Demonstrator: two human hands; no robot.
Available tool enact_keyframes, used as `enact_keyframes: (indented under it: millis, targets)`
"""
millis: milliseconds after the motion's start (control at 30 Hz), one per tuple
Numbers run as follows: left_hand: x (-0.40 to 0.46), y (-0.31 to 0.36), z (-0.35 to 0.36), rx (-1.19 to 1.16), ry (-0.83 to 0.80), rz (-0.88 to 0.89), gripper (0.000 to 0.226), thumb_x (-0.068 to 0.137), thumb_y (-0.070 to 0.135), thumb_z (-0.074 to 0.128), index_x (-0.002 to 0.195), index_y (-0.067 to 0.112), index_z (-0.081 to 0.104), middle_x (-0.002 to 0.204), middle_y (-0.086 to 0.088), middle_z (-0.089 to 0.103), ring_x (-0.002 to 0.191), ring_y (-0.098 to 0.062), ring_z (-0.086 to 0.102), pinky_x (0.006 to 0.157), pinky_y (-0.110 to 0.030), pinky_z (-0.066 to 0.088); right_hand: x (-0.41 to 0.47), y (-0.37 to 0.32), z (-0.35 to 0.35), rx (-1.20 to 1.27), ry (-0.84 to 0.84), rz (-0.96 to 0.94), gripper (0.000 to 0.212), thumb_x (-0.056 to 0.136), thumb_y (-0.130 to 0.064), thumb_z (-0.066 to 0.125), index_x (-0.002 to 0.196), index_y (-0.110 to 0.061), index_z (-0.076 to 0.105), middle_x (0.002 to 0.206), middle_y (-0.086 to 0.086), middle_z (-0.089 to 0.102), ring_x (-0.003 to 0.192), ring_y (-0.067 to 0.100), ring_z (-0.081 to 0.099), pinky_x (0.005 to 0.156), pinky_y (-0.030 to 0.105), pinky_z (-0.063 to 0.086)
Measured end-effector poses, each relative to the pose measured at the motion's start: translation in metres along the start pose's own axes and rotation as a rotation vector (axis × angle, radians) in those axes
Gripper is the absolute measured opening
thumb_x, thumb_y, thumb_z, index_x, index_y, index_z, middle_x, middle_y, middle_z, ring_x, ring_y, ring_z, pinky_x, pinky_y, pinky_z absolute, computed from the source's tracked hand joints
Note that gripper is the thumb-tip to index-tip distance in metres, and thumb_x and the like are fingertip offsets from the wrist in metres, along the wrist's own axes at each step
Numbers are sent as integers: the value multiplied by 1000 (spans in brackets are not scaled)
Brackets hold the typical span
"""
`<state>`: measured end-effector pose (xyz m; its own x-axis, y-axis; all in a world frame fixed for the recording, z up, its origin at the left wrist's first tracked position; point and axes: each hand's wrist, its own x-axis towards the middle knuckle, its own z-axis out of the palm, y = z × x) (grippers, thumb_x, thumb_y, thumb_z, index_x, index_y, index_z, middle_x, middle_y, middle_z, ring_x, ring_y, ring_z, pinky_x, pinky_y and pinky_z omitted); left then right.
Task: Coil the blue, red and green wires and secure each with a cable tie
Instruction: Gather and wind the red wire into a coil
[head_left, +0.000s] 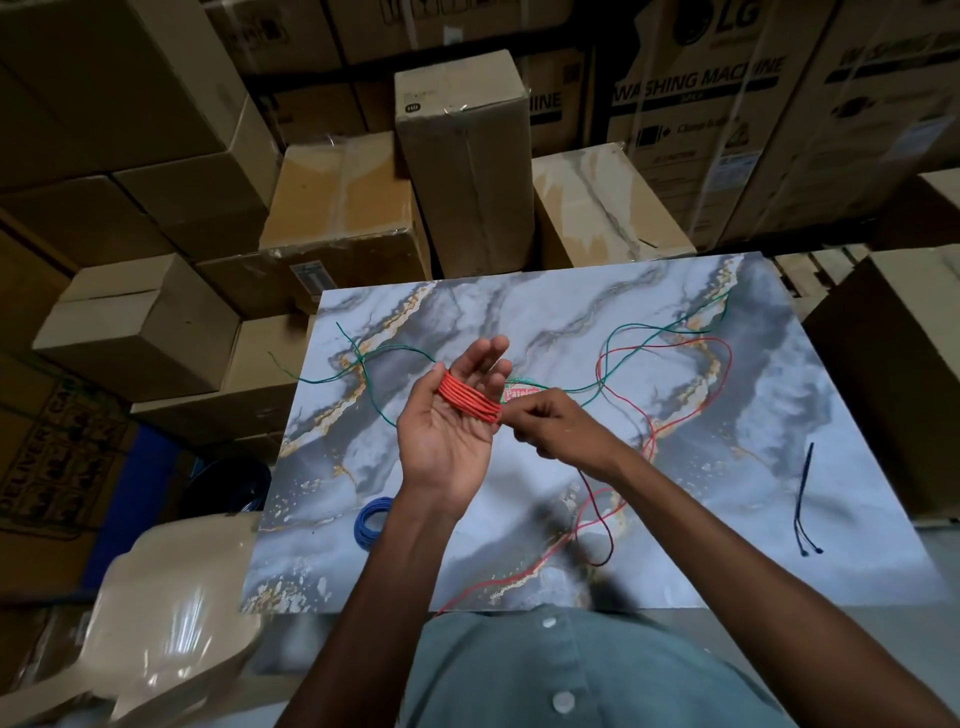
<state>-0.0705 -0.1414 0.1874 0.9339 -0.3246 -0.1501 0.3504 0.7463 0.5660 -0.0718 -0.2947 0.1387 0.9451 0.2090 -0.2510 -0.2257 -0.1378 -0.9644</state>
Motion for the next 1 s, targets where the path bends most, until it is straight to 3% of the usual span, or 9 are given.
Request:
enact_keyframes:
  millis: [167,267,467,633,833,900,1000]
  targets:
    - [5,11,-7,-62,46,77,46,101,24,36,115,-7,67,126,-25,64,112,-32,67,90,-30,57,-13,4,-1,4,28,-8,31,101,-35,65,85,-13,79,58,-5,30,55,15,21,52,30,16]
    - [9,17,-15,-81,45,120,48,104,25,32,132,-8,52,137,-26,56,124,-35,59,104,-33,50,-27,3,-4,2,4,-28,31,102,-35,64,91,-11,79,64,5,24,56,14,20,52,30,15]
    - [11,9,-24,170,65,173,62,106,42,23,130,-8,52,139,-28,54,129,-37,55,110,-37,44,-44,-19,-4,-47,-19,-68,29,104,-27,61,92,-7,77,59,-2,34,52,4,29,49,15,25]
    - [9,1,-28,380,33,201,81,103,54,14,136,-11,47,137,-27,56,128,-37,55,112,-39,42,-57,-40,-10,-192,-97,-82,32,105,-28,60,85,-6,73,59,-5,42,51,3,36,51,15,32]
    - [9,-5,-29,561,-34,184,89,97,66,23,135,-10,50,138,-22,58,128,-36,55,114,-42,39,-61,-53,-8,-318,-158,-116,31,105,-29,59,83,-12,74,54,-15,48,54,3,40,57,14,36]
    - [6,-8,-31,658,-68,134,100,88,80,33,132,-7,54,135,-21,61,124,-36,58,109,-42,42,-61,-59,-8,-326,-153,-129,30,105,-27,59,81,-14,72,55,-19,53,54,2,45,57,11,37]
    - [-1,-14,-35,836,-121,52,102,85,85,27,130,1,60,118,-25,68,106,-40,64,96,-50,47,-62,-65,-13,-317,-158,-116,33,106,-28,58,78,-14,70,56,-12,52,53,2,46,55,14,40]
